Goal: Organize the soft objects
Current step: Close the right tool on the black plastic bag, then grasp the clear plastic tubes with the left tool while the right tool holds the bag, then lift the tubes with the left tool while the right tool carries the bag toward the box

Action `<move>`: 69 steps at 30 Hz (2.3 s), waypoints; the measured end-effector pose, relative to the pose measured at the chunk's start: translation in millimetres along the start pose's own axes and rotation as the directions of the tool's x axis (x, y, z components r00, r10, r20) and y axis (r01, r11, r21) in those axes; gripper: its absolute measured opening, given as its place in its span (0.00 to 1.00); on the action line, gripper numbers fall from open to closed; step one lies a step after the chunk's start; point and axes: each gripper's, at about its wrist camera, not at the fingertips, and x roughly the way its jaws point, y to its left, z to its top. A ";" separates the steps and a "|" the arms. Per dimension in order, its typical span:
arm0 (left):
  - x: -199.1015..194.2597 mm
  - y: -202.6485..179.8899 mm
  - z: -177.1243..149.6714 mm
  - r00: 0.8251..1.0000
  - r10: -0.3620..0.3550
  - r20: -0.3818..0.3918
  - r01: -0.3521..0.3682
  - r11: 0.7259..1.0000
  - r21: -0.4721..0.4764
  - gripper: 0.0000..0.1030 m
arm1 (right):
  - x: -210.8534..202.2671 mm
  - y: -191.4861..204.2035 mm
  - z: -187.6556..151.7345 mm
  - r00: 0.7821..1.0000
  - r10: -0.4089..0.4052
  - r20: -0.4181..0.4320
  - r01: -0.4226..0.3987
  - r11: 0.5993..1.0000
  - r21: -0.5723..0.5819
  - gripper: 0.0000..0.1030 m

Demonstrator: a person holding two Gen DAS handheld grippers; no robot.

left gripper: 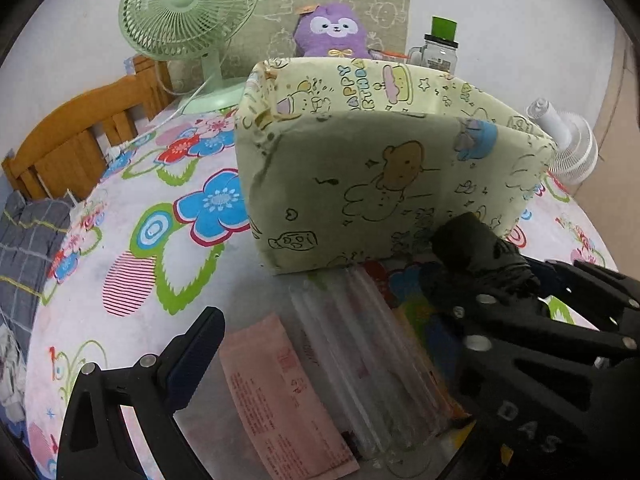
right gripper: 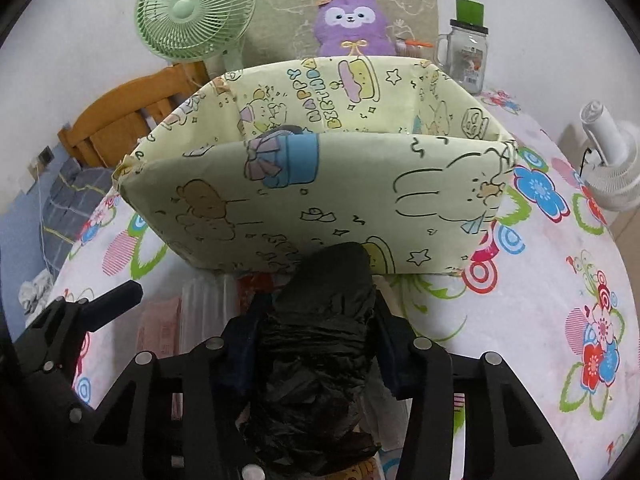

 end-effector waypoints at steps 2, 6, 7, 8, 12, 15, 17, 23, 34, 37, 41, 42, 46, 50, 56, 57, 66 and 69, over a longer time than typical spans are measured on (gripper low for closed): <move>2.5 2.6 1.1 1.000 -0.017 -0.011 0.016 1.000 -0.023 0.99 | -2.3 -1.3 -0.8 1.000 -0.004 0.006 0.004 1.000 0.001 0.49; 2.2 0.2 1.5 1.000 -0.017 -0.008 0.017 1.000 -0.024 0.95 | -5.1 -6.1 -1.9 1.000 -0.008 0.008 0.008 1.000 0.008 0.49; 2.1 -0.5 1.8 1.000 -0.017 -0.007 0.017 1.000 -0.022 0.94 | -5.6 -6.7 -2.3 1.000 -0.009 0.007 0.009 1.000 0.009 0.49; 1.5 -1.5 1.5 1.000 -0.017 -0.005 0.017 1.000 -0.019 0.92 | -6.1 -7.4 -2.6 1.000 -0.010 0.008 0.010 1.000 0.010 0.49; -1.3 -2.9 -0.1 1.000 -0.017 0.000 0.017 1.000 -0.008 0.89 | -6.4 -8.4 -3.5 1.000 -0.006 0.006 0.006 1.000 0.013 0.49; -5.2 -2.4 -1.9 1.000 0.004 0.004 -0.004 1.000 0.000 0.86 | -7.5 -8.3 -3.7 1.000 -0.004 0.009 0.004 1.000 0.014 0.49; -8.1 0.2 -3.7 1.000 0.019 0.004 -0.019 1.000 -0.005 0.86 | -8.2 -7.7 -4.6 1.000 -0.006 0.011 0.006 1.000 0.014 0.49; -2.9 2.4 -6.5 1.000 0.025 -0.015 -0.026 1.000 -0.016 0.83 | -10.2 -3.4 -6.4 1.000 -0.001 0.013 0.001 1.000 0.004 0.49; 3.7 -10.7 -9.0 0.999 0.030 -0.015 -0.030 1.000 0.008 0.43 | -7.3 -6.3 -6.1 1.000 -0.005 0.008 0.005 1.000 0.011 0.49; 2.6 -10.5 -8.8 1.000 0.014 -0.016 -0.014 1.000 0.008 0.33 | -8.2 -6.9 -6.3 1.000 -0.001 0.010 0.001 1.000 0.015 0.49; -0.1 -11.9 -9.9 1.000 0.000 -0.016 0.000 1.000 0.010 0.24 | -11.7 -7.3 -7.8 1.000 0.004 0.015 -0.004 1.000 0.019 0.49; -1.0 -12.4 -10.6 1.000 -0.002 -0.015 0.002 1.000 0.009 0.22 | -12.9 -7.1 -8.5 1.000 0.005 0.017 -0.005 1.000 0.019 0.49; -3.9 -13.5 -12.7 1.000 -0.010 -0.013 0.010 1.000 0.008 0.17 | -16.9 -6.3 -10.1 1.000 0.010 0.023 -0.011 1.000 0.017 0.49; -9.3 -15.0 -12.8 1.000 -0.030 0.001 0.030 1.000 0.006 0.13 | -21.9 -5.3 -11.4 0.999 0.011 0.032 -0.012 1.000 0.014 0.49; -20.3 -17.1 -9.5 0.999 -0.040 0.029 0.040 0.999 0.008 0.13 | -32.7 -4.2 -12.4 0.999 0.011 0.053 -0.011 1.000 0.012 0.49; -22.8 -17.9 -8.8 0.998 -0.044 0.035 0.043 0.999 0.012 0.13 | -34.1 -4.5 -12.3 0.998 0.010 0.056 -0.011 1.000 0.012 0.49; -43.1 -28.7 -1.8 0.995 -0.054 0.081 0.051 0.998 0.041 0.13 | -56.1 -7.0 -10.9 0.995 0.013 0.103 -0.014 1.000 0.016 0.50; -49.9 -32.3 0.5 0.994 -0.057 0.095 0.052 0.997 0.051 0.13 | -64.4 -8.3 -9.6 0.993 0.013 0.119 -0.015 1.000 0.019 0.50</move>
